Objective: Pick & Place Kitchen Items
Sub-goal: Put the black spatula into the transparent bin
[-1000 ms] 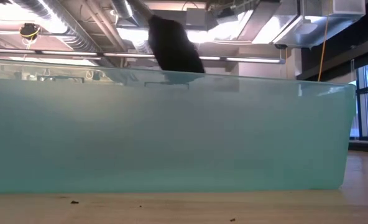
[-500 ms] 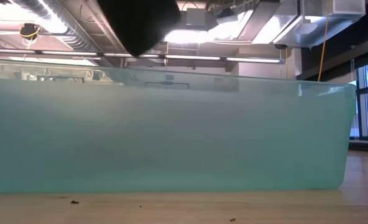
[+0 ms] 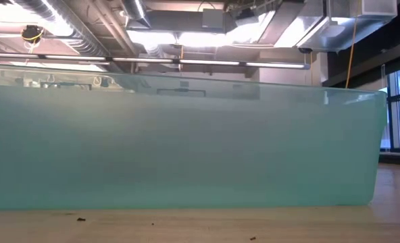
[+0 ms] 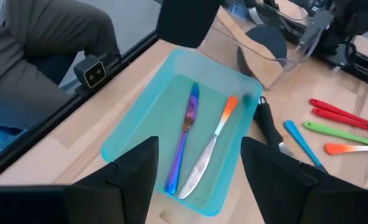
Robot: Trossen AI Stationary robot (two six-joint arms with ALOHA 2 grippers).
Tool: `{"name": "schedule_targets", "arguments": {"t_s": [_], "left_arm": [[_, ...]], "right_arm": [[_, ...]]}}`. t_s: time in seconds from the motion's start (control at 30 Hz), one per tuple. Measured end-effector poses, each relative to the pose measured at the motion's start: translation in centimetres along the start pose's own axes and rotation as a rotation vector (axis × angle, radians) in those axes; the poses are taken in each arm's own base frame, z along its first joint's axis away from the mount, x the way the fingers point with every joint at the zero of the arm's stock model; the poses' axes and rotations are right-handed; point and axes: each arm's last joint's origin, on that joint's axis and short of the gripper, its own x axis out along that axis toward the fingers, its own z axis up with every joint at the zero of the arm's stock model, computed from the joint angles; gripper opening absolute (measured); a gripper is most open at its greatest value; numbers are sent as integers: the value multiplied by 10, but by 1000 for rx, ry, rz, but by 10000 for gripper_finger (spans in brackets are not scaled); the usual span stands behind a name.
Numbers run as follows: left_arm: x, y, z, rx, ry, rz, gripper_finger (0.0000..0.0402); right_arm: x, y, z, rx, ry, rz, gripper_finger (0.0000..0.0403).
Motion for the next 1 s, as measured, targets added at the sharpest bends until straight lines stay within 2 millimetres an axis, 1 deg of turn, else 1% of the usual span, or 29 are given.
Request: {"name": "schedule_targets", "arguments": {"t_s": [0.17,0.3,0.37,0.43,0.57,0.63,0.77,0.9,1.0], "left_arm": [[-10,2,5,16,39,-5,70],[-9,11,9,33,74,48,70],[-8,18,11,54,79,74,70],[-10,30,14,90,56,83,70],[-27,55,22,124,46,51,70],[-35,66,26,130,47,29,70],[-44,86,36,141,92,45,70],[-56,97,50,132,140,37,70],[-62,104,61,139,156,22,70]], "right_arm": [[2,4,1,-8,3,15,232],[5,7,1,-14,9,26,232],[6,7,1,-15,7,26,232],[7,7,1,-13,12,27,232],[8,3,1,-8,5,16,232],[8,0,1,-6,-8,5,232],[9,-8,0,9,3,-56,232],[13,-21,-5,36,30,-116,232],[20,-32,-9,58,40,-138,232]]}}
